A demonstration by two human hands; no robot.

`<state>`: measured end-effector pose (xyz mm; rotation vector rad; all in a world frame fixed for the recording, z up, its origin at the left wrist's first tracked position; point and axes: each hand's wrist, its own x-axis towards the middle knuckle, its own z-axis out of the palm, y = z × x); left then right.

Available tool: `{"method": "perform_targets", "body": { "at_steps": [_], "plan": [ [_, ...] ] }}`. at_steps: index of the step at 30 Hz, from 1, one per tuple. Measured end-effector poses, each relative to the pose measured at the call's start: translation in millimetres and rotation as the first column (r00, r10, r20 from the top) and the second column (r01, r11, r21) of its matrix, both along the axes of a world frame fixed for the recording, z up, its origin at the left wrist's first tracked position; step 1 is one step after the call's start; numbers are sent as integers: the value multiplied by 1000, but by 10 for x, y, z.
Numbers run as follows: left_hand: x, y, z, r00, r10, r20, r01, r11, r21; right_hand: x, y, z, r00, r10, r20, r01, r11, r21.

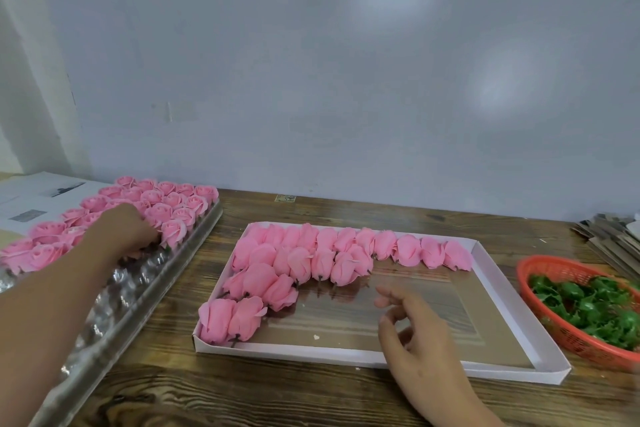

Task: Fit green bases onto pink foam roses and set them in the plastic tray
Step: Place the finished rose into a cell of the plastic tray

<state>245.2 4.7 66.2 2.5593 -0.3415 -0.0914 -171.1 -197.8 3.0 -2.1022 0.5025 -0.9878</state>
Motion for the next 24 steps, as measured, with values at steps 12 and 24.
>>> {"method": "perform_targets", "body": {
  "at_steps": [12, 24],
  "plan": [
    [59, -29, -16, 998, -36, 55, 26, 985, 171, -3, 2, 7, 1000, -3, 0, 3, 1000, -12],
    [-214, -51, 111, 993, -74, 91, 42, 949, 311, -8, 25, 55, 1000, -1, 1, 1, 1000, -4]
  ]
}}
